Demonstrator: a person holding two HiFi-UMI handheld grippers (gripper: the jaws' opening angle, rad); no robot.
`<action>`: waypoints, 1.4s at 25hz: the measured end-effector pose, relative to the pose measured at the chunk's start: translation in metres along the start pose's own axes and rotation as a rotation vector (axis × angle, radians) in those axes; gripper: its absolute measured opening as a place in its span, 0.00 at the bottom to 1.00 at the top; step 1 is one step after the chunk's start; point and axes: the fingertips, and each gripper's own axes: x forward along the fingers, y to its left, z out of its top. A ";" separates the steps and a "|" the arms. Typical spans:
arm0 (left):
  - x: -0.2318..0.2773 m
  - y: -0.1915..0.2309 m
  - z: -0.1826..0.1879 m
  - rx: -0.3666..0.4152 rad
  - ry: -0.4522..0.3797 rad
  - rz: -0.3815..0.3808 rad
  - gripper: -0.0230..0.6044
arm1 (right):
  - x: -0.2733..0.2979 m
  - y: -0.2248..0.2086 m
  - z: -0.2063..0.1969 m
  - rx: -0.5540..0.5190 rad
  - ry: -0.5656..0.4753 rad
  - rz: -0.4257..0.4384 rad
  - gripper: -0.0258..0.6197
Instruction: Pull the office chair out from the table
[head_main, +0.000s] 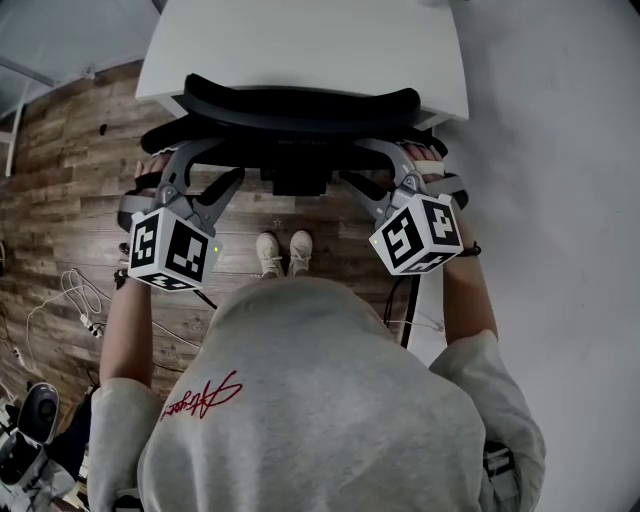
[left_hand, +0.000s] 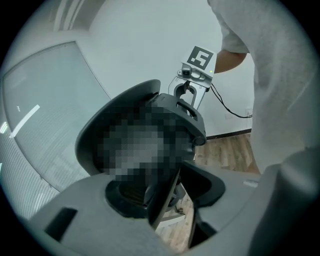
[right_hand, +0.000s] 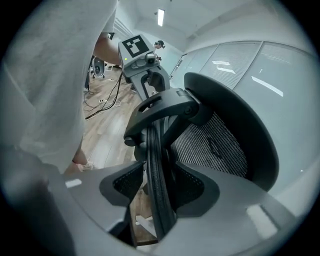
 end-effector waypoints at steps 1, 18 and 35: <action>0.000 0.000 0.000 0.006 0.007 -0.006 0.36 | 0.001 0.000 -0.001 -0.008 0.009 0.001 0.35; 0.030 -0.022 -0.020 0.215 0.182 -0.122 0.36 | 0.029 0.005 -0.008 -0.108 0.123 0.033 0.34; 0.050 -0.021 -0.030 0.285 0.275 -0.135 0.31 | 0.041 0.006 -0.017 -0.104 0.185 0.041 0.32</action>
